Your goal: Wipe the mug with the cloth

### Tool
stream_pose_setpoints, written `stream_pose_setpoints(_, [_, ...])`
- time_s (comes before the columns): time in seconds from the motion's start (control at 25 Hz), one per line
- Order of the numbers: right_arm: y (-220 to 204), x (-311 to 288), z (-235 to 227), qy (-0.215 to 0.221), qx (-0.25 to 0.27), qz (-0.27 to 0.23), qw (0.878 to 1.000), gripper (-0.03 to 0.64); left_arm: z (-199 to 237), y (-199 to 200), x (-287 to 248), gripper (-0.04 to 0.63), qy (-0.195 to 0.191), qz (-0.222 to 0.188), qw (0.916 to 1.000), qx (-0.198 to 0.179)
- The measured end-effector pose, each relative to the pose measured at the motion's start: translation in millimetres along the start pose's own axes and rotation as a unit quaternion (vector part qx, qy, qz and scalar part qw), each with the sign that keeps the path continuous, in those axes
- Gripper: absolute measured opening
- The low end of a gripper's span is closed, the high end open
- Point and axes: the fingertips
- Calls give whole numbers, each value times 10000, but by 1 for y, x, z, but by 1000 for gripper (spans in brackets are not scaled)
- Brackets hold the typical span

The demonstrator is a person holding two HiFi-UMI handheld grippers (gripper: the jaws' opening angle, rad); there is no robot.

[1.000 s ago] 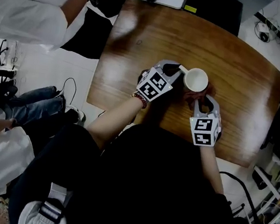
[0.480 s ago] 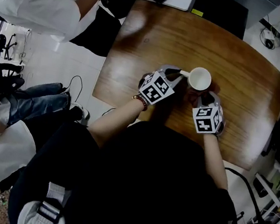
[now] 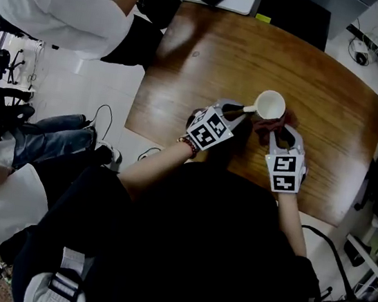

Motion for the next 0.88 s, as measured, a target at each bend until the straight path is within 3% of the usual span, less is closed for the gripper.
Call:
stream_pose_setpoints(0.24, [-10, -5, 2, -34, 147, 132, 9998, 80, -25, 1, -9, 63, -201, -14, 9997, 123])
stream_pose_setpoints(0.44, [-32, -22, 6, 40, 319, 461, 9984, 80, -28, 6, -7, 64, -303, -29, 9995, -25])
stream_pose_setpoints(0.68, [-45, -38, 10, 125, 486, 688, 9964, 80, -28, 1, -8, 64, -325, 12, 9995, 56])
stream_pose_setpoints(0.88, [-41, -35, 9, 155, 436, 656, 9968, 81, -29, 3, -8, 64, -316, 57, 9995, 24])
Point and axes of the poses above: the fingertips, and each gripper's own axes: x backward along the fingers, z to its left, y out of its top, and after that the axes turned 9 degrees about -x, right-handed
